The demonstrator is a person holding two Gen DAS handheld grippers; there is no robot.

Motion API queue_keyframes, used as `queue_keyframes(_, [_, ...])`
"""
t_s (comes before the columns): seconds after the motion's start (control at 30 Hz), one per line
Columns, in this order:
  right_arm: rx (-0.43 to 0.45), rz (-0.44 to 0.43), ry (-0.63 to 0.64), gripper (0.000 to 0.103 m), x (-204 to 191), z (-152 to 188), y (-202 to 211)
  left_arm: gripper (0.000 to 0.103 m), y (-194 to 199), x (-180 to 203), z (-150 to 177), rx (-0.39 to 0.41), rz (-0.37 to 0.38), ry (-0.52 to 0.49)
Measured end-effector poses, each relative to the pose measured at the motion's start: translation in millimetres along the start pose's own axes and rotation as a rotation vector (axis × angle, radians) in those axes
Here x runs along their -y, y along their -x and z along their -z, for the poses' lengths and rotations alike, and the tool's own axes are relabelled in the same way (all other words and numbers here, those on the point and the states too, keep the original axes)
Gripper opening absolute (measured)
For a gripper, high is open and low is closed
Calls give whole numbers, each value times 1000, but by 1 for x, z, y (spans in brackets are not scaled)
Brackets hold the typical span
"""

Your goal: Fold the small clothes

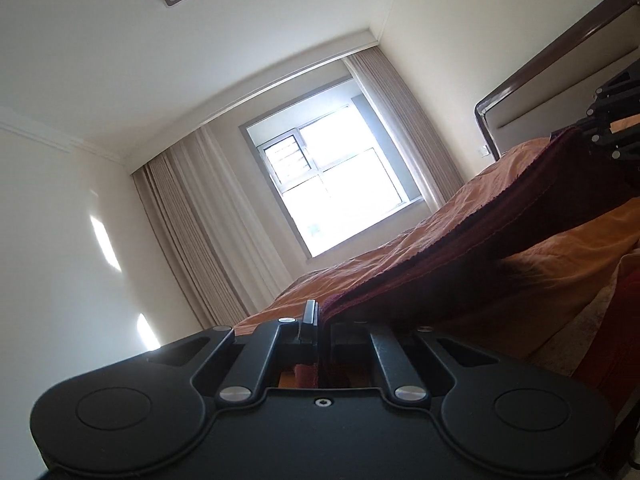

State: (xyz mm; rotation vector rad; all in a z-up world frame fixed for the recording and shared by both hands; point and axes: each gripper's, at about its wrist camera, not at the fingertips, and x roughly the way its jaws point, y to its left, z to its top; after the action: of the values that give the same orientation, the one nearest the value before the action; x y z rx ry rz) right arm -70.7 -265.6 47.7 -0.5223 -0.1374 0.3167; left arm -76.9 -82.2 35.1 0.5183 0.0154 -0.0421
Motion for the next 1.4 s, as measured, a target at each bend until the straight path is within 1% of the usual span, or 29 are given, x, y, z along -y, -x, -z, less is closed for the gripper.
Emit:
queue_keyframes(0.1, [-21, -26, -21, 7, 8, -5, -2, 5, 6, -8, -12, -19, 53, 22])
queue_keyframes(0.17, [-25, -31, -22, 7, 13, -6, -8, 5, 2, -15, -19, -30, 90, 43])
queue_keyframes(0.3, [-25, -31, 30, 8, 26, -16, -33, 5, -20, -28, -35, -47, 135, 32])
queue_keyframes(0.37, [-35, -22, 63, 8, 35, -22, -54, 5, -40, -40, -45, -44, 156, 33])
queue_keyframes(0.4, [-44, -18, 70, 8, 39, -24, -63, 5, -57, -49, -49, -46, 174, 34])
queue_keyframes(0.47, [-67, -21, 72, 8, 48, -30, -87, 6, -83, -61, -60, -66, 206, 56])
queue_keyframes(0.6, [-118, -44, 82, 8, 64, -38, -151, 6, -143, -86, -78, -123, 274, 152])
queue_keyframes(0.73, [-172, -76, 50, 8, 78, -35, -217, 6, -208, -102, -85, -202, 286, 202])
queue_keyframes(0.8, [-197, -79, 52, 8, 79, -31, -249, 6, -240, -108, -81, -245, 274, 220])
queue_keyframes(0.9, [-243, -79, 72, 8, 78, -19, -297, 6, -288, -112, -71, -299, 257, 209])
queue_keyframes(0.97, [-290, -102, 39, 8, 79, -10, -327, 6, -323, -116, -60, -353, 265, 233])
queue_keyframes(1.03, [-344, -133, -21, 8, 83, 2, -358, 6, -363, -118, -48, -422, 281, 284])
queue_keyframes(1.13, [-414, -175, -87, 9, 87, 23, -395, 6, -408, -125, -26, -509, 290, 354])
queue_keyframes(1.23, [-480, -210, -124, 9, 86, 44, -426, 6, -440, -125, 0, -566, 302, 415])
queue_keyframes(1.3, [-517, -229, -141, 9, 82, 57, -440, 7, -456, -121, 13, -597, 319, 442])
queue_keyframes(1.4, [-556, -247, -171, 13, 76, 72, -453, 8, -475, -118, 28, -631, 331, 483])
